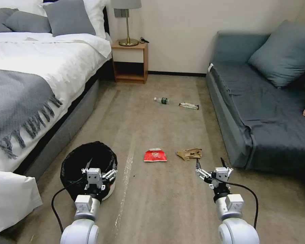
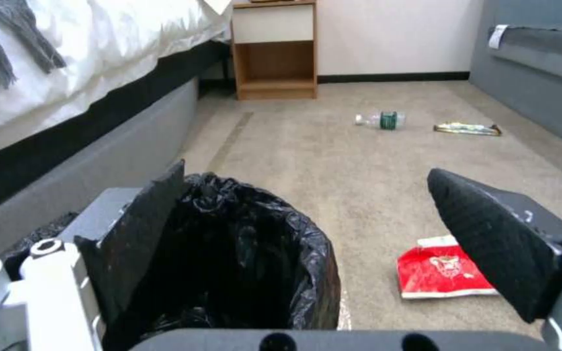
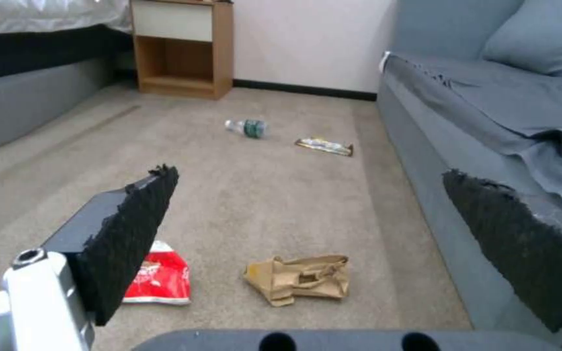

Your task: Pick up the trash bin, then pick up the garbage on the floor and place it into the trash bin.

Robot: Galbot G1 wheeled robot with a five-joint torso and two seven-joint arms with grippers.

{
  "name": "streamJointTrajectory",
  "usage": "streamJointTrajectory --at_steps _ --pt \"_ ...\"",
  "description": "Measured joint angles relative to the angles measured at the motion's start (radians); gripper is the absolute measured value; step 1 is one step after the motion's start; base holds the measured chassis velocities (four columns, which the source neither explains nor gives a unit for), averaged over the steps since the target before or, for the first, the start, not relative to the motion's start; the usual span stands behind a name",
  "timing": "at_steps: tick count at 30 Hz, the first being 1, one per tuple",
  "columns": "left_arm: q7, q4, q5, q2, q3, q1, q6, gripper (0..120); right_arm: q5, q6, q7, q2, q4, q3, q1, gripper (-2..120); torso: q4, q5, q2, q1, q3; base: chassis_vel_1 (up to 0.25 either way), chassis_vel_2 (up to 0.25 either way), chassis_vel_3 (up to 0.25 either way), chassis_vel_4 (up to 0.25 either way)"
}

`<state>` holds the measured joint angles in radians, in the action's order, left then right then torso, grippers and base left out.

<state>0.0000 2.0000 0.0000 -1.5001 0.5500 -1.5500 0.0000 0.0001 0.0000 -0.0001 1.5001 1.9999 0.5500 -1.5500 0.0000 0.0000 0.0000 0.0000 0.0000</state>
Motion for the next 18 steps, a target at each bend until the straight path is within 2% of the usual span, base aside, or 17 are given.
streamJointTrajectory --at_steps 18 --pt "0.0 0.0 0.0 0.0 0.0 0.0 0.0 100 0.0 0.0 0.0 0.0 0.0 0.0 0.0 100 0.0 0.0 0.0 0.0 0.0 0.0 0.0 0.0 0.0"
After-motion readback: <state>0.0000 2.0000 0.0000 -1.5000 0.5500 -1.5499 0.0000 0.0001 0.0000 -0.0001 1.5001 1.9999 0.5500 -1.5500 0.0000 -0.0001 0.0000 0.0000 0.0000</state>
